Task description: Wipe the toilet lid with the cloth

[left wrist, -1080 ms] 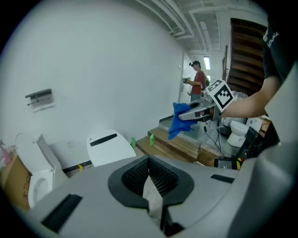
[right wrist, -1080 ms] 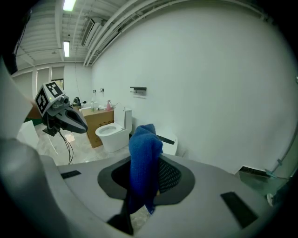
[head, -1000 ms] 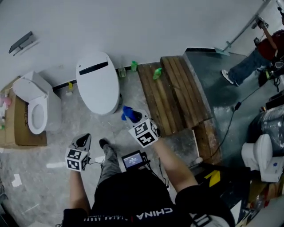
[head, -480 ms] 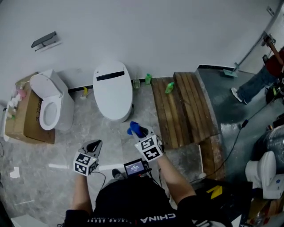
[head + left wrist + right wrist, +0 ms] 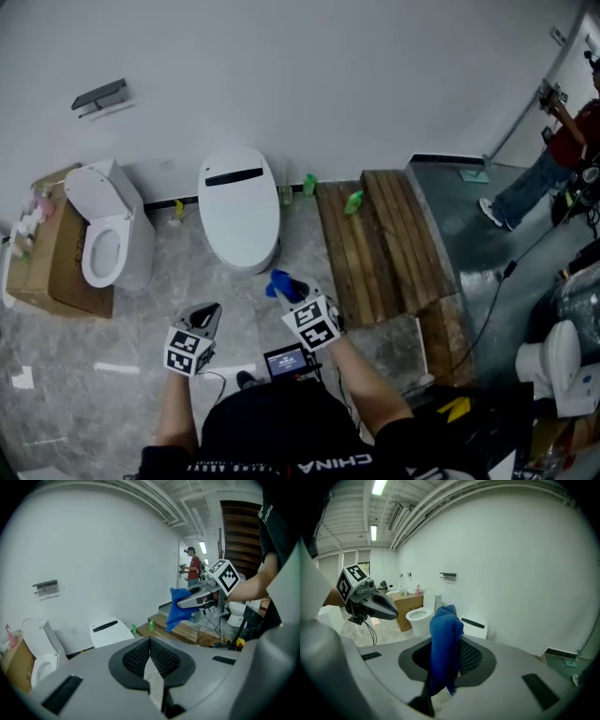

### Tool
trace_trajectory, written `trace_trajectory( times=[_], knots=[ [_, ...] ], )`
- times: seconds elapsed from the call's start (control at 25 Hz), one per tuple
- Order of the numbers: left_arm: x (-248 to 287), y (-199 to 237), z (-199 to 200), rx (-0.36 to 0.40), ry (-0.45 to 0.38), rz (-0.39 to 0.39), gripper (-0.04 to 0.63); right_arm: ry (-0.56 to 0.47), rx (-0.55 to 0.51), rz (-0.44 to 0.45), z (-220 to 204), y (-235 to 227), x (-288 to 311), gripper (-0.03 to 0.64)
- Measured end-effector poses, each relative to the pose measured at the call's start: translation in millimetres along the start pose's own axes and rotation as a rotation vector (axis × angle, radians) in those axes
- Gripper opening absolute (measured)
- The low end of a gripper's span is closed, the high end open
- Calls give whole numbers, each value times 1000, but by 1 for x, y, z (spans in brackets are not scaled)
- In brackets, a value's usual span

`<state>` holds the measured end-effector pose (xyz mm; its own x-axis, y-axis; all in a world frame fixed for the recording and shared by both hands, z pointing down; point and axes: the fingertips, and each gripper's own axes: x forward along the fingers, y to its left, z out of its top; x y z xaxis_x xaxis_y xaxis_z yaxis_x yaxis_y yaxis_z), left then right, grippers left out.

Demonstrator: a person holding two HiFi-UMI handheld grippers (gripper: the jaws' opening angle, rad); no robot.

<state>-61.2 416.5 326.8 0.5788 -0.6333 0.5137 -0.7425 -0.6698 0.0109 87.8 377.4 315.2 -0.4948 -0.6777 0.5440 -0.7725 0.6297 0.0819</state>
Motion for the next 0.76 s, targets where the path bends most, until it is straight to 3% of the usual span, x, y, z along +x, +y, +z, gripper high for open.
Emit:
trace_trajectory(
  times=[0.76],
  knots=[
    [10,18,10,-47,-6,21,12,-3,48,33,7,13,6,92]
  ],
)
